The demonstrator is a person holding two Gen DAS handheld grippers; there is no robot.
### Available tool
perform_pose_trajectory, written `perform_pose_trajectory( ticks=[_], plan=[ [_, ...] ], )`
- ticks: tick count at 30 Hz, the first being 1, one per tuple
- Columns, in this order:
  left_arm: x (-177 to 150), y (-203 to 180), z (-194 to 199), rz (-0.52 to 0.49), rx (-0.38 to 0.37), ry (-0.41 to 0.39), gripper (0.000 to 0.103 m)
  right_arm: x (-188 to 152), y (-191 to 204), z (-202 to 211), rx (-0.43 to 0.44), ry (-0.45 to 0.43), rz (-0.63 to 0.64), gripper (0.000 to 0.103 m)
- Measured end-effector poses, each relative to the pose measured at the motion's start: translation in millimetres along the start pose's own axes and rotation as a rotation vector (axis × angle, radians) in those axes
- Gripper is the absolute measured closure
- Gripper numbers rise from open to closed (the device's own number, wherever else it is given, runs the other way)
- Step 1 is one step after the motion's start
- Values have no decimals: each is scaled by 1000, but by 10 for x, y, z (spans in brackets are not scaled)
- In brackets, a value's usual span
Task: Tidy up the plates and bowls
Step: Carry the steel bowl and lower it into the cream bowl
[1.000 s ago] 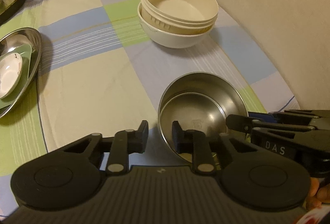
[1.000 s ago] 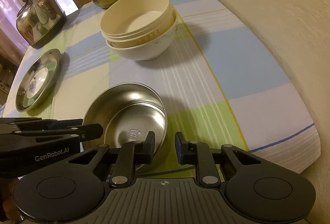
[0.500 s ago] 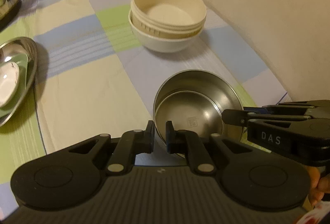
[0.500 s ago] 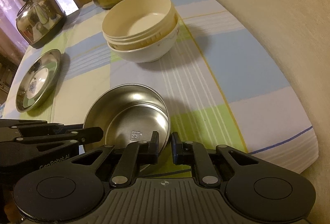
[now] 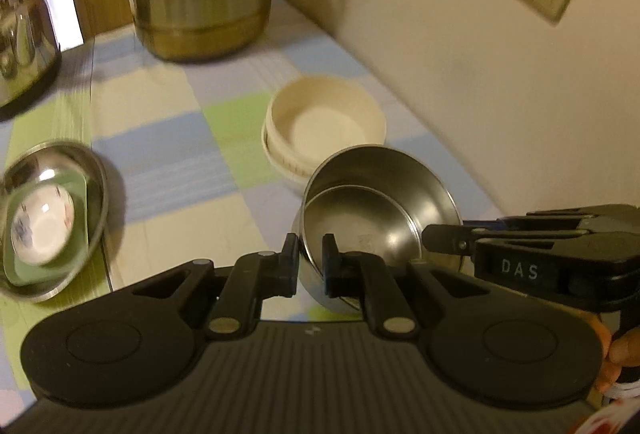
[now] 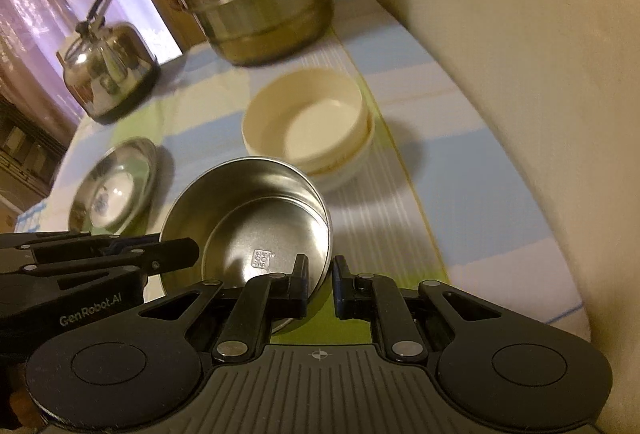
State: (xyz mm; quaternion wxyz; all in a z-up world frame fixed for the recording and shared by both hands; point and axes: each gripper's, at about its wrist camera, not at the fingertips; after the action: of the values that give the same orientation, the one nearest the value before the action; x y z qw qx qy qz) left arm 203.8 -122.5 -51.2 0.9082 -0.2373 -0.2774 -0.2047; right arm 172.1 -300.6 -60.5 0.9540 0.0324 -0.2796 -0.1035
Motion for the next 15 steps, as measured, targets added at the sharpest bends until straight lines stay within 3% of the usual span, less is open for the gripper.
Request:
perform_pose_trajectory(
  ticks=[15],
  plan=[
    [700, 29, -109, -36, 7, -108, 93, 634, -39, -81, -3, -96, -20, 91]
  ],
)
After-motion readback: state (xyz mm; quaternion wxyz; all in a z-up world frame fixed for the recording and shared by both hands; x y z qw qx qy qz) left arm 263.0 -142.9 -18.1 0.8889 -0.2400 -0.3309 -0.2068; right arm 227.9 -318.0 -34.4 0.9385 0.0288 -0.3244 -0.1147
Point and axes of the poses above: each gripper's, at about its wrist camera, not at the fingertips, and z roughly against the way its jaws point, y to its left, x to its top, and after that the axes turned 13 degrees about -x, right-handed
